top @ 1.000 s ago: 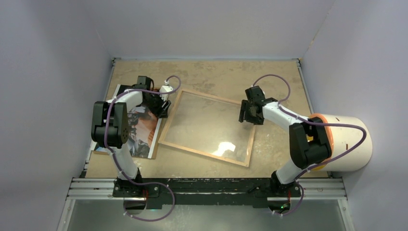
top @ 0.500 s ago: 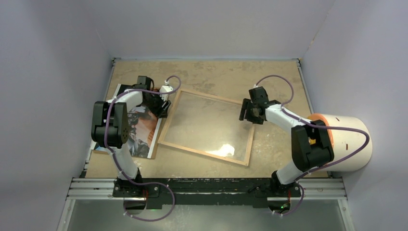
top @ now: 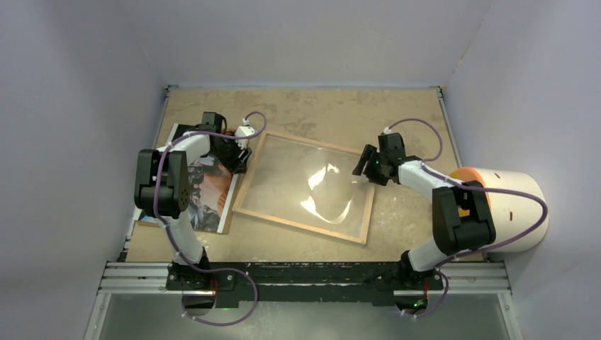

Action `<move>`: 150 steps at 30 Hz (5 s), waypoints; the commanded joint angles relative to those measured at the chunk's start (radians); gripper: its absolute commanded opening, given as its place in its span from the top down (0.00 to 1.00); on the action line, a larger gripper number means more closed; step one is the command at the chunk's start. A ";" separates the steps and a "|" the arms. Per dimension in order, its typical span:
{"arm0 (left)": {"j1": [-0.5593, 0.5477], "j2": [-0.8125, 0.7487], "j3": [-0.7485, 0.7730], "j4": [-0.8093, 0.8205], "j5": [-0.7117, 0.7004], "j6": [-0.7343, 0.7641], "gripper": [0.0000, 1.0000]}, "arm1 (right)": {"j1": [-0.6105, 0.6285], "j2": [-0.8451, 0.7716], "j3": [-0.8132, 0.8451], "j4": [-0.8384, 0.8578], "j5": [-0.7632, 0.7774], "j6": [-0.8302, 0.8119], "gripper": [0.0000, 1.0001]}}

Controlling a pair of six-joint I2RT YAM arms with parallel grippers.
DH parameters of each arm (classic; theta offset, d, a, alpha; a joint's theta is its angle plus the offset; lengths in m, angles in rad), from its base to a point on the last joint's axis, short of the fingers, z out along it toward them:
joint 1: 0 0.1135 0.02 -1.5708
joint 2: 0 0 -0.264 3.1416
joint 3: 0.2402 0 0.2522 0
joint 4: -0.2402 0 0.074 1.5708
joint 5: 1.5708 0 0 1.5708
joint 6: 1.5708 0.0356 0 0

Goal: Put the photo into the frame
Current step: Place the photo frame item in the photo frame.

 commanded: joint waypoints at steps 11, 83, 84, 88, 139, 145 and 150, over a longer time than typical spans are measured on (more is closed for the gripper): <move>-0.039 0.121 -0.094 -0.073 -0.019 0.017 0.47 | 0.017 0.035 -0.057 0.007 -0.215 0.079 0.34; 0.030 0.028 -0.016 -0.375 0.298 0.072 0.20 | 0.192 0.040 0.007 0.007 -0.074 0.115 0.01; 0.029 0.020 -0.022 -0.360 0.304 0.051 0.20 | 0.192 0.017 0.018 -0.019 -0.040 0.105 0.01; 0.027 -0.021 -0.065 -0.253 0.281 -0.048 0.14 | 0.193 -0.057 0.033 -0.131 0.061 0.071 0.01; -0.203 0.443 0.932 -0.328 -0.147 -0.132 0.34 | -0.041 -0.064 -0.165 0.079 -0.056 0.085 0.14; -0.163 0.110 0.621 -0.369 -0.091 -0.160 0.24 | -0.040 -0.172 -0.183 0.045 -0.028 0.066 0.16; -0.075 -0.129 0.274 -0.344 0.001 -0.210 0.23 | -0.033 -0.178 -0.119 0.038 -0.008 0.026 0.16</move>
